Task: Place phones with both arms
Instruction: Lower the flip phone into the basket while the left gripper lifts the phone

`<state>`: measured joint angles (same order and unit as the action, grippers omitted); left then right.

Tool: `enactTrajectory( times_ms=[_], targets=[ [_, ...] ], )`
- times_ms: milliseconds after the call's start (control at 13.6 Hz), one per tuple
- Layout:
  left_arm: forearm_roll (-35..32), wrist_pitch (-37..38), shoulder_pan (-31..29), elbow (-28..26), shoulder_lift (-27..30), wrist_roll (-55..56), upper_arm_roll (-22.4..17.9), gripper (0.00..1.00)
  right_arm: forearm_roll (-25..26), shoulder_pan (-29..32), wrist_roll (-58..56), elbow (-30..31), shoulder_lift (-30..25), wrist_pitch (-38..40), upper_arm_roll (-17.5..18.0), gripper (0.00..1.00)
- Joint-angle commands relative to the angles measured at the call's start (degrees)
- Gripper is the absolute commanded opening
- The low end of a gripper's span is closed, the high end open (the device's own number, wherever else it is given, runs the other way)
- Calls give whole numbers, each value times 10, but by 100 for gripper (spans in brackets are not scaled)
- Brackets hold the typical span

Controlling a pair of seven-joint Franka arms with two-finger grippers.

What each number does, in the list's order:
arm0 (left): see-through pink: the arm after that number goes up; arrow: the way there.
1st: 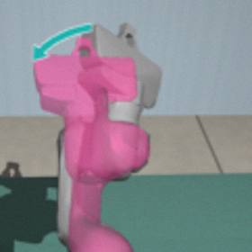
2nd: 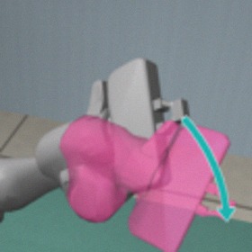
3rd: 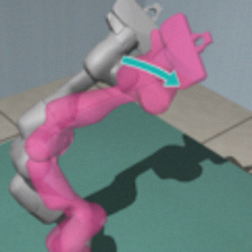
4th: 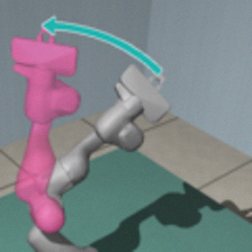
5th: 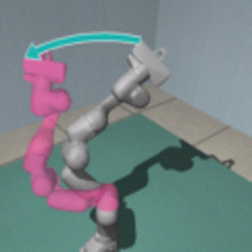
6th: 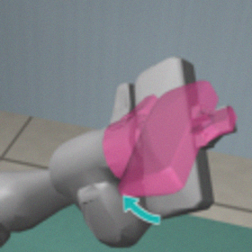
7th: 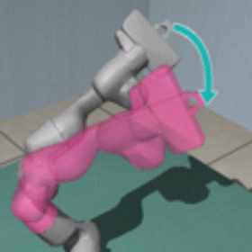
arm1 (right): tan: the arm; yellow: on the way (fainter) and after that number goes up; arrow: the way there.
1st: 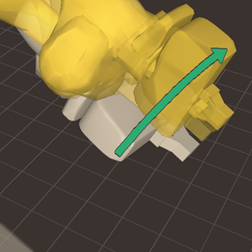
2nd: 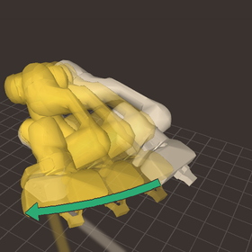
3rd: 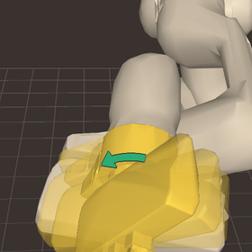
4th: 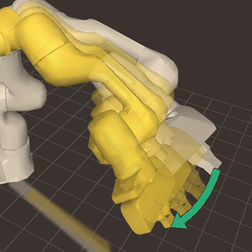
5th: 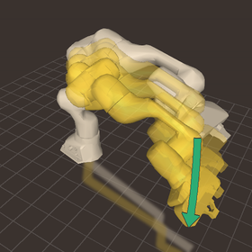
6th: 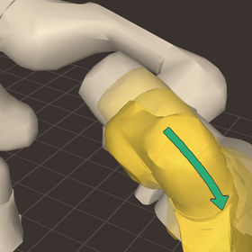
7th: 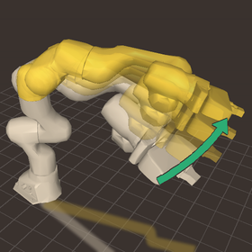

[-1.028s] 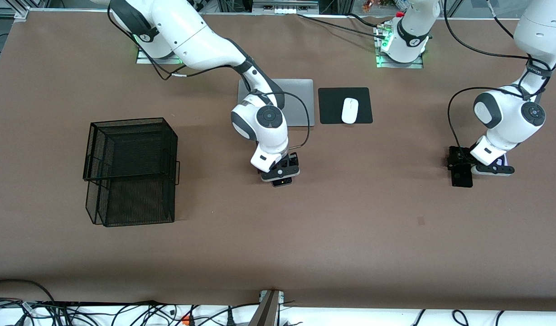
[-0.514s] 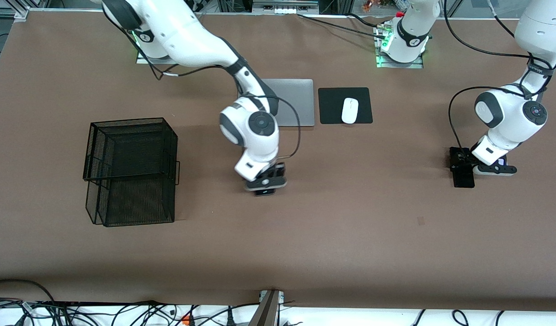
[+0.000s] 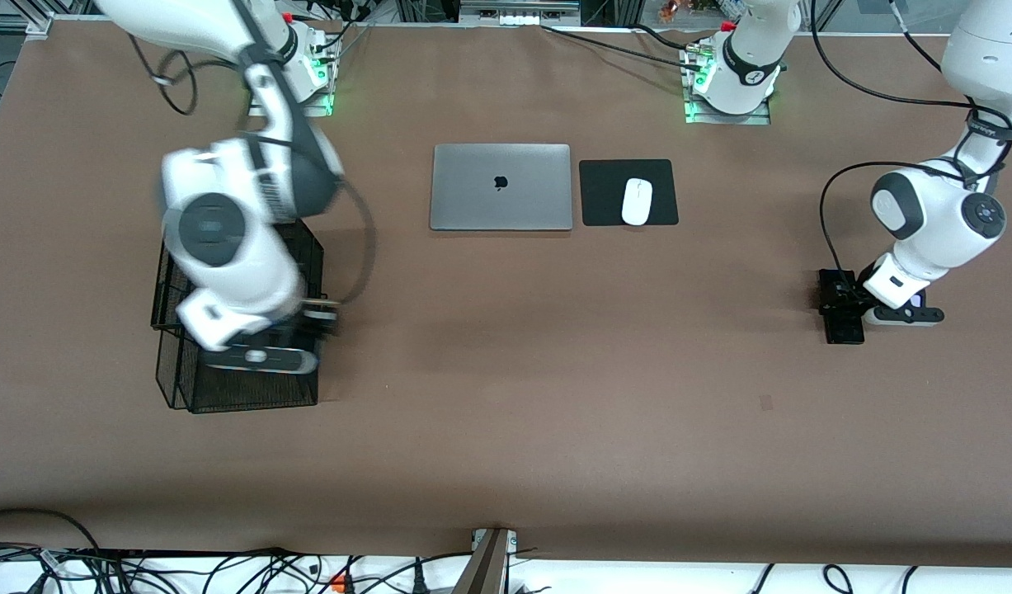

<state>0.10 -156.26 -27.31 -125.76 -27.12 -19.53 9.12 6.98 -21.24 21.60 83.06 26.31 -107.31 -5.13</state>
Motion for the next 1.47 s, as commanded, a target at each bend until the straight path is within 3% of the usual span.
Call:
enactTrajectory(
  times_ms=[0,294,587,1102,1395],
  targets=[
    [16,65,2,42,7,-2,8,0,-26,-1,-78,146,-104,-22,-54,0],
    [16,111,19,79,5,42,20,0,-27,-1,-140,300,-184,-108,-110,0],
    [16,122,103,98,3,147,21,0,-31,-1,-209,385,-202,-191,-153,0],
    [10,122,300,129,-11,395,18,0,-36,0,-219,418,-188,-255,-168,0],
    [-8,182,424,227,-57,561,12,0,-53,1,-219,418,-177,-269,-171,1]
  ],
)
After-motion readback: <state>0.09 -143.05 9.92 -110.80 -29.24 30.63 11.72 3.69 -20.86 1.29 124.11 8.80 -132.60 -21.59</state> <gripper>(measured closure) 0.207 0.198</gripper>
